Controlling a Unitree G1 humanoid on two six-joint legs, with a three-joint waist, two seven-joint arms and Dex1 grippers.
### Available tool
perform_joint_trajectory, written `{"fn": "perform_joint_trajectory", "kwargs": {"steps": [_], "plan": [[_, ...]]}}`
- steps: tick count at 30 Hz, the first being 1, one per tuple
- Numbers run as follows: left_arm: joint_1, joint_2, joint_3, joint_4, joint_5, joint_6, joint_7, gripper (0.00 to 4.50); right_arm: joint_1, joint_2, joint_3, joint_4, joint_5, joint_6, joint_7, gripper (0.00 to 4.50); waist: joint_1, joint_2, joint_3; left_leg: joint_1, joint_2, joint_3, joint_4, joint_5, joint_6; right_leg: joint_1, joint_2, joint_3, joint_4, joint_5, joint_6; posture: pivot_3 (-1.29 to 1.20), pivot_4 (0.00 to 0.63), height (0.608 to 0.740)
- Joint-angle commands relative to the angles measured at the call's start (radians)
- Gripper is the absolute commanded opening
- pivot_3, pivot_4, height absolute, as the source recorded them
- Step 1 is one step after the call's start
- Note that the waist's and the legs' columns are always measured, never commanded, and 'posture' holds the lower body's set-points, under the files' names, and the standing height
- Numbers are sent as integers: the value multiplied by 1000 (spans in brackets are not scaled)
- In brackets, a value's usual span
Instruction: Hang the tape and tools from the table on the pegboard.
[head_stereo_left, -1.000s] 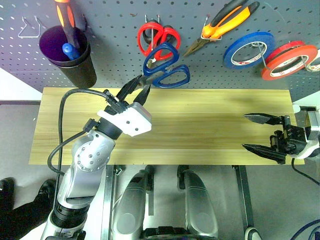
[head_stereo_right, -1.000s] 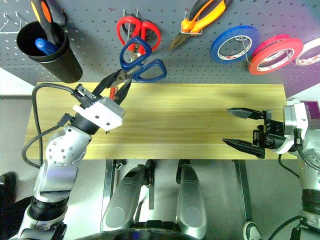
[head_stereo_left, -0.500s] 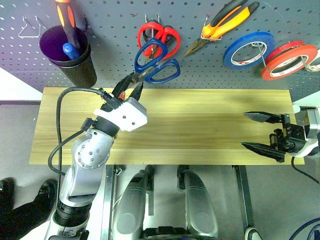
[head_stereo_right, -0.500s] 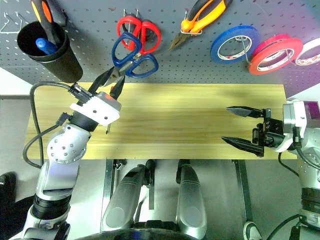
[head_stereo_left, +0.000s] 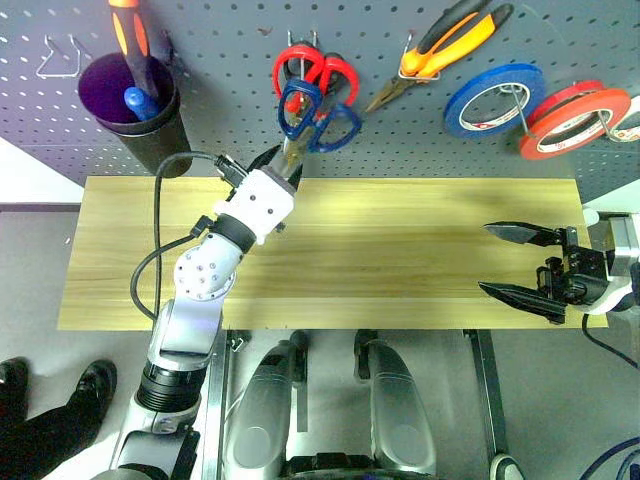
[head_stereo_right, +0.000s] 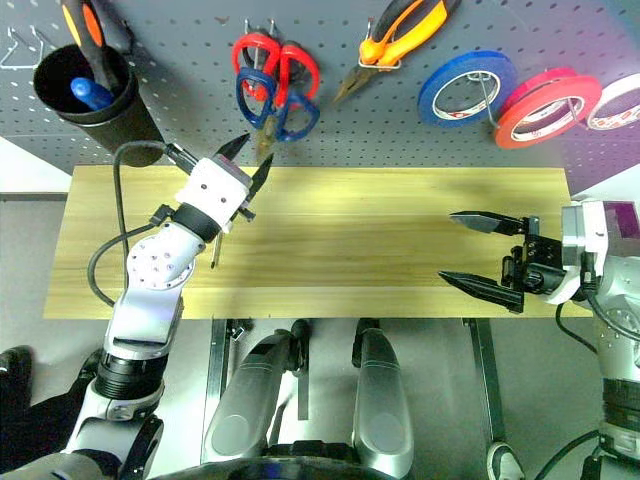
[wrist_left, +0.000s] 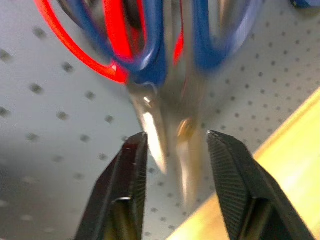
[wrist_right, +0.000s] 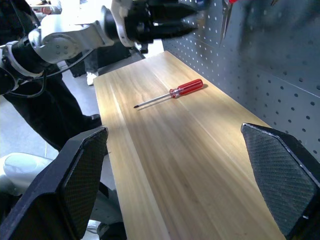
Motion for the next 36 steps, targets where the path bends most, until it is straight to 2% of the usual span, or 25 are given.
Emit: {"fn": "perform_joint_trajectory", "kwargs": {"steps": [1, 8, 9, 11, 16, 21, 26, 36], "plan": [[24, 11, -1, -50, -22, -9, -9, 2643, 18, -8, -36, -37, 27, 3, -2, 4500, 0, 0, 0, 0, 0, 0, 0, 0, 0, 0, 0, 0, 0, 0, 0, -51, 462, 695], [91, 31, 9, -94, -55, 27, -27, 3693, 17, -3, -36, -50, 40, 11, -16, 4500, 0, 0, 0, 0, 0, 0, 2, 0, 0, 1, 0, 0, 1, 0, 0, -50, 459, 695], [103, 34, 17, -102, -62, 38, -27, 4102, 16, -4, -35, -54, 43, 12, -17, 4500, 0, 0, 0, 0, 0, 0, 2, 0, 0, 1, 0, 0, 1, 0, 0, -51, 459, 695], [127, 41, 31, -125, -99, 101, -53, 4480, 14, -3, -36, -61, 54, 18, -18, 4500, 1, 0, 0, 0, 0, 0, 2, 0, 0, 1, 0, 0, 1, 0, 0, -49, 458, 695], [194, 77, 70, -173, -120, 182, -63, 4480, 9, 1, -30, -87, 77, 31, -24, 4500, 1, 0, 0, 0, 0, 0, 2, 0, 0, 1, 0, 0, 1, 0, 0, -42, 457, 695], [218, 84, 102, -132, -162, 262, -59, 4480, 14, 14, -13, -129, 86, 23, -15, 4500, 3, 1, 0, 1, 0, -1, 2, 0, 0, 1, 0, 0, 2, 0, 0, -41, 461, 695], [168, 61, 116, -15, -203, 406, -35, 4480, 17, 27, 6, -174, 76, -2, -3, 4500, 4, 1, 0, 1, 0, -1, 4, 0, 0, 2, 0, 0, 2, 0, 0, -49, 467, 695], [46, 29, 114, 94, -236, 551, 13, 4480, 24, 58, 61, -176, 9, -70, -23, 4500, 1, 1, 0, 1, 0, -1, 8, 0, 0, 1, 0, 0, 6, 0, 0, -57, 488, 695]]}}
